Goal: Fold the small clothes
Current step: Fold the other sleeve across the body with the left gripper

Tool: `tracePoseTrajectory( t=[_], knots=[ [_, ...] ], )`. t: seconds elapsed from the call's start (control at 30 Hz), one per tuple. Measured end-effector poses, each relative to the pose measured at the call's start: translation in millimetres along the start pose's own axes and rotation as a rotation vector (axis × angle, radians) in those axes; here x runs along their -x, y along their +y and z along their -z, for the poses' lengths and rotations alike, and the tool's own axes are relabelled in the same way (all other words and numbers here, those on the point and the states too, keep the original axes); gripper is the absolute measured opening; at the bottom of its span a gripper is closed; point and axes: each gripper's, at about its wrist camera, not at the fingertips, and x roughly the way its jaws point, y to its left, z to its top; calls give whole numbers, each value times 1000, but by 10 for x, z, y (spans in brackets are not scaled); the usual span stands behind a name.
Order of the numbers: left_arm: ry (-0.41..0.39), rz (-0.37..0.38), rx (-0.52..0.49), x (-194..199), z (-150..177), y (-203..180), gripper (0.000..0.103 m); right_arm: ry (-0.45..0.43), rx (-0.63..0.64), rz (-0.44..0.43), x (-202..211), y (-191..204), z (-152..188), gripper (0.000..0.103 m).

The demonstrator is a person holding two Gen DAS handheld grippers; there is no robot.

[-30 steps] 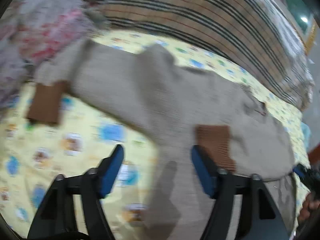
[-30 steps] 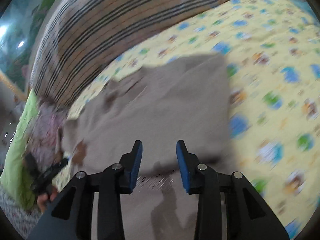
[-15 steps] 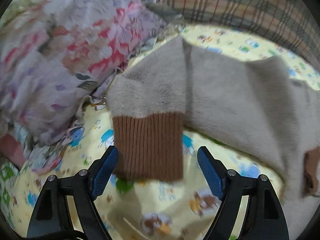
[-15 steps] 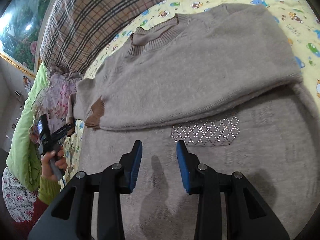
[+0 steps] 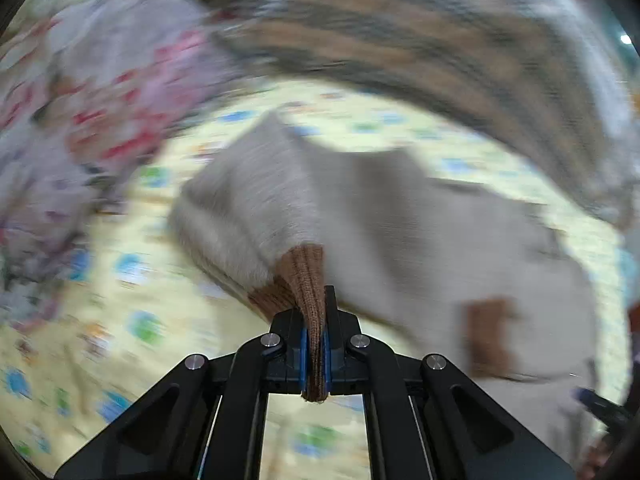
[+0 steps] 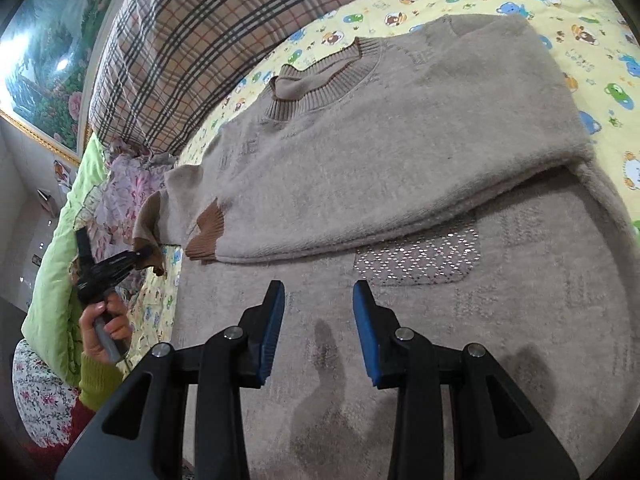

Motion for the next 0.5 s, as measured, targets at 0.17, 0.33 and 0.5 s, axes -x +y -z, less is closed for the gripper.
tracePoseTrajectory(
  t=[0.17,0.33,0.5],
  knots=[
    [-13,226,-121,311,192,-1025,3,-35,-28,-2,171,-95,15,37],
    [57,392,-243,160,282,-2104,3,-73,-45,6,388,-208,27,37],
    [115,469,-340,-49,511,-2980,3,-123,-74,25,643,-414,26,37]
  ],
)
